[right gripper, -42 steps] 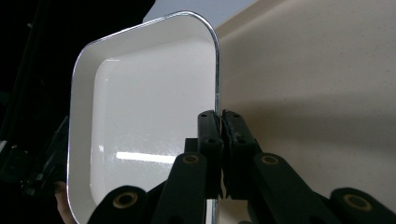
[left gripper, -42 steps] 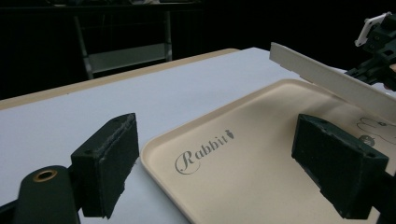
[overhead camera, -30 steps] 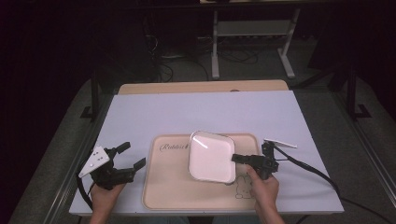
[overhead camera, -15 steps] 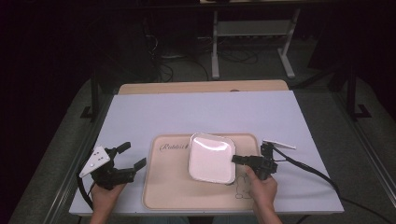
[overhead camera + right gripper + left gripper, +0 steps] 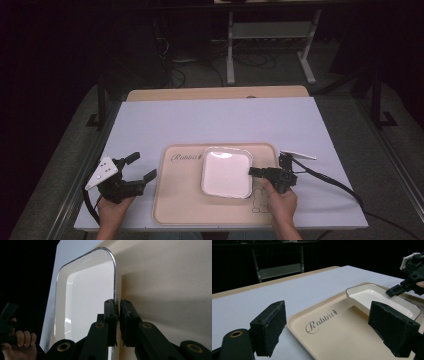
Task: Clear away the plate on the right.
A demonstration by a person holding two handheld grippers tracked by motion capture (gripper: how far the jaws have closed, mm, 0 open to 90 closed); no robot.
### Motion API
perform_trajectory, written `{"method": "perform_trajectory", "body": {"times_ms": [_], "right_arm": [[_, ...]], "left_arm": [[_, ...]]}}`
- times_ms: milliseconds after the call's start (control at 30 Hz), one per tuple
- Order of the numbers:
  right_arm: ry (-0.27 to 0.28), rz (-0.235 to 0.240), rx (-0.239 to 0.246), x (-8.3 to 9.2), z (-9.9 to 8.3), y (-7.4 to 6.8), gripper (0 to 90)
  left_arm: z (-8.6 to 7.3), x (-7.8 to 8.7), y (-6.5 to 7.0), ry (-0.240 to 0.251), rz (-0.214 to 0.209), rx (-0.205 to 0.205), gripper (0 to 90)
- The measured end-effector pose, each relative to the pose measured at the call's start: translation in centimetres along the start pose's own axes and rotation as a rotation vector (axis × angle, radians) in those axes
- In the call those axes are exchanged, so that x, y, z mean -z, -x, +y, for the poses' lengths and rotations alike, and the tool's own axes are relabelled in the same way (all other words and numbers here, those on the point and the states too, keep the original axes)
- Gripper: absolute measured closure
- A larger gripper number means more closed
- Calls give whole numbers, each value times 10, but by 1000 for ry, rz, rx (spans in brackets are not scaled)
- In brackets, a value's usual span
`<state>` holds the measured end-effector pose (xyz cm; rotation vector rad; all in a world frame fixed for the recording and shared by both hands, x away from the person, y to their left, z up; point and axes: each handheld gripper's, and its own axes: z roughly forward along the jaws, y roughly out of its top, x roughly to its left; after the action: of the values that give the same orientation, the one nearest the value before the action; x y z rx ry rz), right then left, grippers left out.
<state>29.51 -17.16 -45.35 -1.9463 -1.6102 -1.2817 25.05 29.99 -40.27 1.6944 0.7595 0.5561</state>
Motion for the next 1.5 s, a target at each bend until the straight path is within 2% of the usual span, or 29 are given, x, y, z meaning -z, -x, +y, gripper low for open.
{"method": "perform_trajectory", "body": {"times_ms": [67, 267, 533, 667, 800, 1000, 1200, 1333, 1500], "right_arm": [[-1, -15, 2, -1, -1, 1, 826], [0, -21, -18, -3, -3, 5, 825], [-1, -28, -15, -3, -6, 6, 820], [-2, -43, 8, 2, -10, 4, 735], [-15, -58, 31, 8, -18, 4, 738], [-23, -23, 37, 9, -23, 3, 782], [-35, -8, 33, 8, -26, 3, 782], [-38, 12, 31, 6, -25, 2, 795], [-30, 15, 34, 6, -22, 2, 792]], "left_arm": [[0, 0, 0, 2, 1, 0, 143], [0, 0, 0, 3, 1, 2, 143], [0, 0, 0, 1, -1, 1, 143], [0, 0, 0, 3, 0, 2, 143], [0, -1, 0, 1, -2, 2, 143], [0, -2, 1, -3, -3, -1, 143], [0, -3, 1, -4, -4, 1, 143], [0, -3, 1, -5, -5, -1, 143], [0, -3, 1, -5, -6, -2, 143]]}}
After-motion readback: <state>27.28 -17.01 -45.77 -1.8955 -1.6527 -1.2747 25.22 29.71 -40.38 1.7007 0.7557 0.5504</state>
